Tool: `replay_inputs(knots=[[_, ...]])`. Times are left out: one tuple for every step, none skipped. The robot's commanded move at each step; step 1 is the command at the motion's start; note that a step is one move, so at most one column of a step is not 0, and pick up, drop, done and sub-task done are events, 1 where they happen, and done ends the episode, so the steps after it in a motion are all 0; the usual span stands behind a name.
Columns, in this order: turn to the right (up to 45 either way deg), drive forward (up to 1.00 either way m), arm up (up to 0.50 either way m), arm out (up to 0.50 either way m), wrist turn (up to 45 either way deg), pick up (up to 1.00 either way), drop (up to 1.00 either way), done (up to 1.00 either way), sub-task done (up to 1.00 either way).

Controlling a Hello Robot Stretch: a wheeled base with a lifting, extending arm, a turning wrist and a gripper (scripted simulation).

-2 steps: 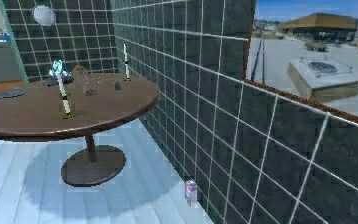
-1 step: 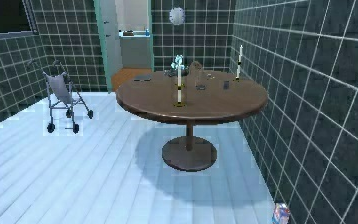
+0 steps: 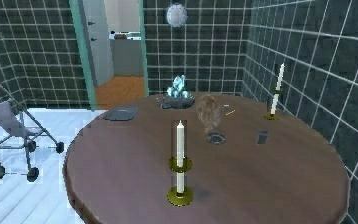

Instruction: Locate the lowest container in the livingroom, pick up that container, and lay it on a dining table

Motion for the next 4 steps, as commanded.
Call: replay_inputs(knots=[[-12.0,0.00,0.00,0.00,0.0,0.00,0.00,0.00,0.00],[0.0,0.00,0.08,0.00,0.0,0.00,0.00,0.00,0.00],[0.0,0.00,0.00,0.40,0.0,0.00,0.00,0.00,0.00],[0.0,0.00,0.00,0.00,45.0,0.00,0.00,0.00,0.00]])
